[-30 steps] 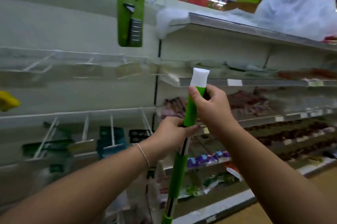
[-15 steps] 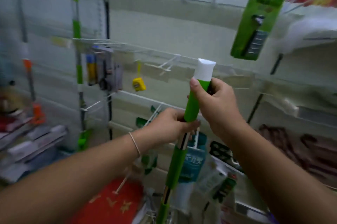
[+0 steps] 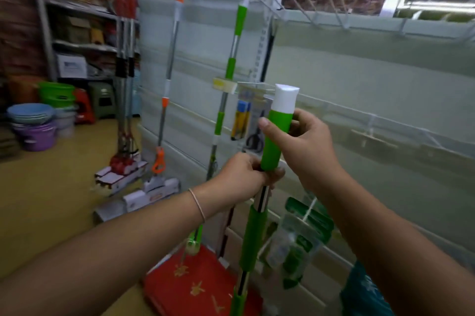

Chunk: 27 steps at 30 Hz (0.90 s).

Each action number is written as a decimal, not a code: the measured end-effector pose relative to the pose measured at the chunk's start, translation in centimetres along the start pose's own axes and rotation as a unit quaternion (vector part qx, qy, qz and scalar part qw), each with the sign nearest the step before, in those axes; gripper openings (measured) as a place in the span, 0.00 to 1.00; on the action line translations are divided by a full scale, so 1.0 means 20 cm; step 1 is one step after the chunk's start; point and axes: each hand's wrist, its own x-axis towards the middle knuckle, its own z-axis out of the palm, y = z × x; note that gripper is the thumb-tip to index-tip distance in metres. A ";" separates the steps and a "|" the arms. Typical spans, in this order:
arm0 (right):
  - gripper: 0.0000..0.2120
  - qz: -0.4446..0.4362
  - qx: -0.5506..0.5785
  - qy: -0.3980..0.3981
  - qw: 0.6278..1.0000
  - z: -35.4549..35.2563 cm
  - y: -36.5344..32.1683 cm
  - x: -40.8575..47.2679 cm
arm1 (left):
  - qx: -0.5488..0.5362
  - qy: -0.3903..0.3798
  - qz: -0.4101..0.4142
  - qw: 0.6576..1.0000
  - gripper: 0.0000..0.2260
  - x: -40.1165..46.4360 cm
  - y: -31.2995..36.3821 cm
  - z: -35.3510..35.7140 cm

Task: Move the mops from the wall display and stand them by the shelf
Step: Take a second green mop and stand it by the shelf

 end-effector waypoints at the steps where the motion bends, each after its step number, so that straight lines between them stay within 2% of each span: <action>1: 0.13 -0.003 0.002 0.000 1.000 0.08 0.00 0.03 | 0.005 0.003 0.000 1.000 0.12 0.01 -0.01 -0.08; 7: 0.11 -0.025 0.013 0.004 1.000 0.53 -0.04 0.22 | 0.035 0.030 0.014 0.999 0.13 0.06 0.01 -0.56; 10: 0.11 -0.033 0.012 0.006 0.999 0.72 -0.07 0.31 | 0.034 0.039 0.015 0.999 0.09 0.10 0.01 -0.77; 15: 0.09 -0.029 0.006 -0.008 1.000 1.00 -0.07 0.46 | 0.041 0.035 0.003 0.999 0.09 0.20 -0.05 -1.09; 18: 0.09 -0.016 0.013 -0.011 1.000 1.14 -0.03 0.56 | 0.037 0.031 0.001 0.999 0.08 0.28 -0.11 -1.24; 23: 0.10 -0.007 0.021 -0.019 1.000 1.34 0.04 0.79 | 0.000 0.033 0.011 0.999 0.11 0.45 -0.15 -1.42; 27: 0.06 -0.029 0.017 -0.021 0.999 1.44 0.07 1.00 | 0.009 0.043 0.032 0.999 0.12 0.64 -0.15 -1.56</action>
